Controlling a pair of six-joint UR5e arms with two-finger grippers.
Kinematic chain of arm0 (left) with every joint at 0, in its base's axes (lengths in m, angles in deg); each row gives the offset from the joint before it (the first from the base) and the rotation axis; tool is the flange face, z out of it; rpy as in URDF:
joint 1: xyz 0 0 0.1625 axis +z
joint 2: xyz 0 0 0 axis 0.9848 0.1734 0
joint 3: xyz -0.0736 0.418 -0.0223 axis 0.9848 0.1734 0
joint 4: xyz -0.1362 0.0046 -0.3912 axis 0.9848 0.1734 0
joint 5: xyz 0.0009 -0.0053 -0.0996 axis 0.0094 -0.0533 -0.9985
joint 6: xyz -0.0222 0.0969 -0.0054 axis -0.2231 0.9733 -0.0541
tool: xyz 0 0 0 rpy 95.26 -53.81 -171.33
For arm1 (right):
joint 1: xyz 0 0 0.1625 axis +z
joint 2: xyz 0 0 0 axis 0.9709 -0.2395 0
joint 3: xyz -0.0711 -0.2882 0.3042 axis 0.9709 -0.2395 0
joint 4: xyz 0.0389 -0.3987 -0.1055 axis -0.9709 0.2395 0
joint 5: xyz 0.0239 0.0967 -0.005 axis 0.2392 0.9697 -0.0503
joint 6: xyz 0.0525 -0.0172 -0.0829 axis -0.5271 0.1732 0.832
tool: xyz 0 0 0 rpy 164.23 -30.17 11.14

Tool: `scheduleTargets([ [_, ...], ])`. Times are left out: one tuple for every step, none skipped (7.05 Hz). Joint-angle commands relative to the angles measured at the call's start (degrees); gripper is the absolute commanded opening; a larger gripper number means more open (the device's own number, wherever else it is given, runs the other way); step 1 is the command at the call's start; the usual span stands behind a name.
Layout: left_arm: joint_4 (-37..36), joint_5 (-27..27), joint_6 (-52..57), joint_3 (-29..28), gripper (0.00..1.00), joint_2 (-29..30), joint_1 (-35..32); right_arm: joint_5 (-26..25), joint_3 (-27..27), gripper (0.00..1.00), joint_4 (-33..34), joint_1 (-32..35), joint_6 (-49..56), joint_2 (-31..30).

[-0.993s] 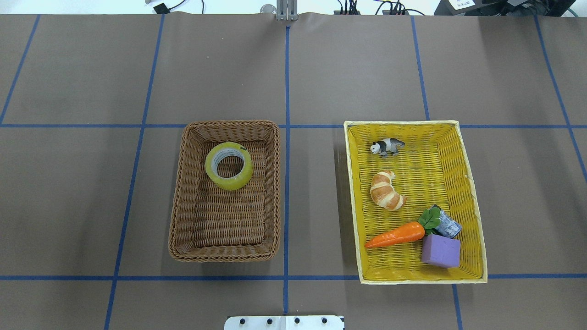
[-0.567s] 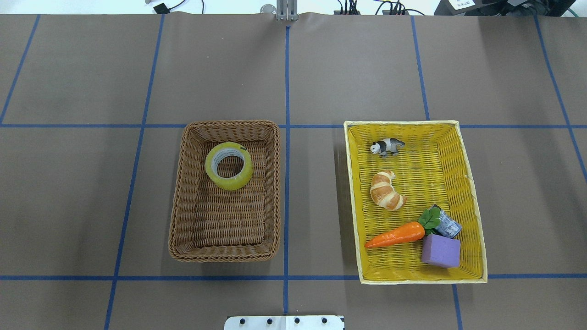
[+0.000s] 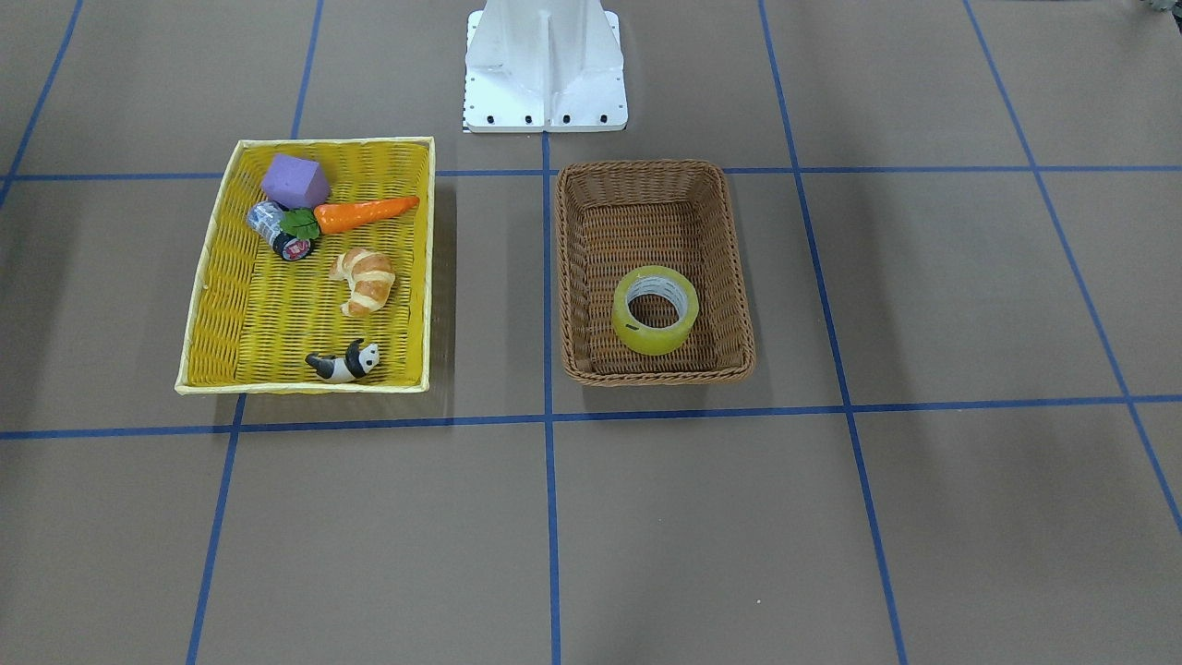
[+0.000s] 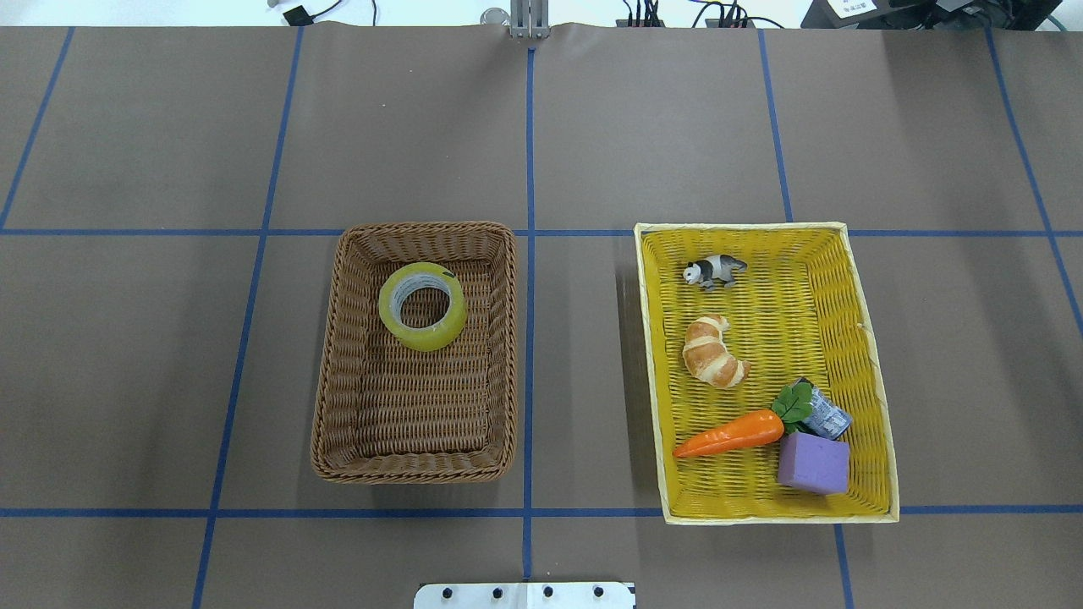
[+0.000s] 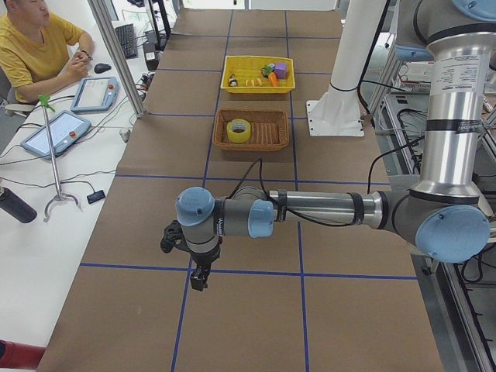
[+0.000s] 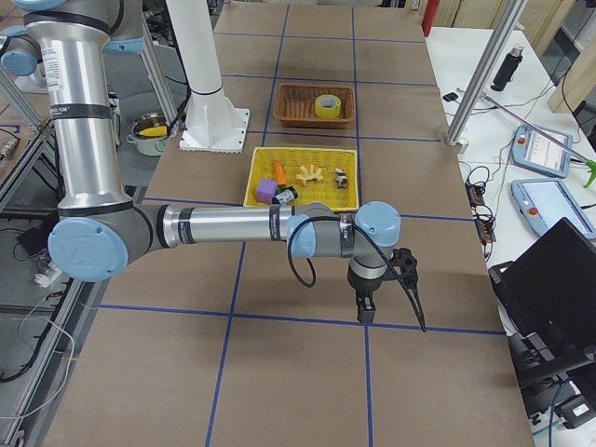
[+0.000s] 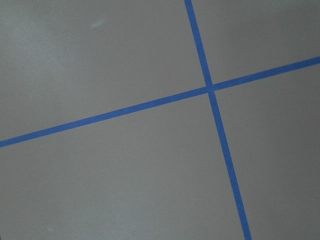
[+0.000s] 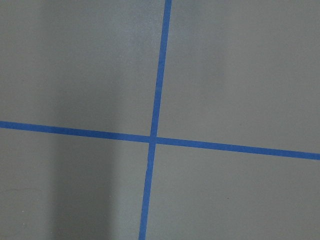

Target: Move tape to another basket

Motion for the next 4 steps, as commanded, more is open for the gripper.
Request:
scheduleTargets([
  [0.0,0.0,0.0,0.1,0.99,-0.5,0.0,0.0,0.0,1.00,0.0,0.0,0.0,0.0],
  [0.0,0.0,0.0,0.3,0.99,-1.1,0.0,0.1,0.1,1.00,0.0,0.0,0.0,0.0],
  [0.0,0.0,0.0,0.4,0.99,-1.0,0.0,0.1,0.0,1.00,0.0,0.0,0.0,0.0],
  [0.0,0.0,0.0,0.4,0.99,-1.0,0.0,0.1,0.0,1.00,0.0,0.0,0.1,0.0],
])
